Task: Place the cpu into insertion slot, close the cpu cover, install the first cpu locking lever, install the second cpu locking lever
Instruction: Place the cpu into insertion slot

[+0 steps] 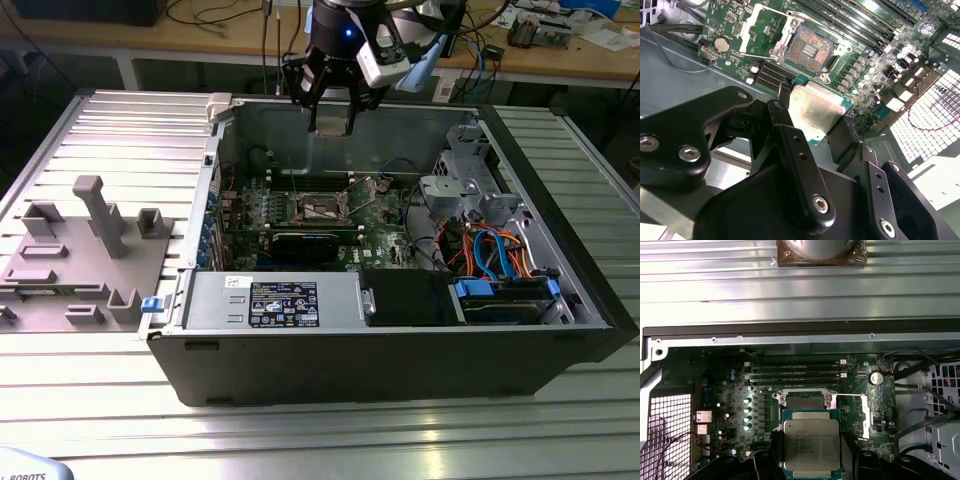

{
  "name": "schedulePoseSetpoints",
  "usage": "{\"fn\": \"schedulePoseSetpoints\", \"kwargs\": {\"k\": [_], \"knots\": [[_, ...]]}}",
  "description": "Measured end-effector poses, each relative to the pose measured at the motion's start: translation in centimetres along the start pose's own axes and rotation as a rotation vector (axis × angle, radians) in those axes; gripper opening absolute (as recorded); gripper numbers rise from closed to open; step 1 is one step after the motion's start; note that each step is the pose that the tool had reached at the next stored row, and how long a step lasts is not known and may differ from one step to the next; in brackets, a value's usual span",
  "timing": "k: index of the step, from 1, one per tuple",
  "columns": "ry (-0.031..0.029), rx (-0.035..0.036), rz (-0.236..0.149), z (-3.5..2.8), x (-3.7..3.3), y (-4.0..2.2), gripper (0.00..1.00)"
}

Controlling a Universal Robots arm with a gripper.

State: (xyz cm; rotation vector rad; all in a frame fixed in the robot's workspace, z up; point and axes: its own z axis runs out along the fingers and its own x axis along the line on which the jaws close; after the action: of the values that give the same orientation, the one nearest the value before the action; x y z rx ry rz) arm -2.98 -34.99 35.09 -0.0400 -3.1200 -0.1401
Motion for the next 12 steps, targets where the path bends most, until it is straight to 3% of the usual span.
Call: {"fn": "schedulePoseSetpoints", "kwargs": {"k": [12], "knots": [[0.0,0.0001,0.0,0.27,-0.01,-0.02,0.54]]}}
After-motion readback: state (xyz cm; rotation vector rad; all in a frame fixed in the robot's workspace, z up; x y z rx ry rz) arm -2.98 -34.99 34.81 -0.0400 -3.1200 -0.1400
